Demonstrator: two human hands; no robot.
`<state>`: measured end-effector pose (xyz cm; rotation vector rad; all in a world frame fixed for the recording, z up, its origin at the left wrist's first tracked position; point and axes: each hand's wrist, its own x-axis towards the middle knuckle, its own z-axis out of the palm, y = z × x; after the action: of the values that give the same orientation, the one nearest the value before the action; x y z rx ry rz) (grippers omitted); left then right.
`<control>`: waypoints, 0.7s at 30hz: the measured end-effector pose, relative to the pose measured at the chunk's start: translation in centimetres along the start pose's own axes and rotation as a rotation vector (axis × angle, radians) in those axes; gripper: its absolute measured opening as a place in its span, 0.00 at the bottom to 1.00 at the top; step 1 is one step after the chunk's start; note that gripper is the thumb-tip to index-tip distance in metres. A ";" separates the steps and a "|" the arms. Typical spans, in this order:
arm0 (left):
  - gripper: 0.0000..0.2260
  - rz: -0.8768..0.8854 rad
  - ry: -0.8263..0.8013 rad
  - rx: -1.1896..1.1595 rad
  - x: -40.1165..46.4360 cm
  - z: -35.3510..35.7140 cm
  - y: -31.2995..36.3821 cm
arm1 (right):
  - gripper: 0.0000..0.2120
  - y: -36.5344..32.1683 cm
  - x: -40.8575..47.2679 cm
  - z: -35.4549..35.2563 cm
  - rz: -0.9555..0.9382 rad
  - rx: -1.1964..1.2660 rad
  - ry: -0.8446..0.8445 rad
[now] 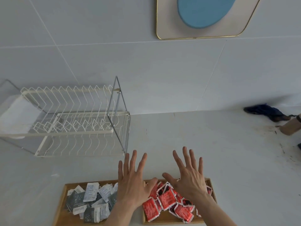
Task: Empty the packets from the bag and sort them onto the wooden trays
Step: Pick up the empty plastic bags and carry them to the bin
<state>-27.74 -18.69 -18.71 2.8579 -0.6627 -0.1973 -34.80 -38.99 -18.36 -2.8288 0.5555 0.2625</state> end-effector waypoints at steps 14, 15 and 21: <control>0.40 -0.122 0.035 -0.091 -3.1 -3.8 -16.7 | 0.50 -16.0 -0.5 2.5 -0.121 0.039 -0.013; 0.40 -0.146 0.041 -0.094 -3.5 -4.4 -18.5 | 0.50 -17.9 -0.5 2.9 -0.133 0.043 -0.020; 0.39 -0.284 0.033 -0.117 -5.2 -6.2 -29.7 | 0.46 -29.1 -0.4 4.8 -0.174 0.076 -0.120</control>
<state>-18.77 10.78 -18.93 2.8225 -0.2276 -0.2219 -24.44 -11.43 -16.93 -2.7434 0.2852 0.3668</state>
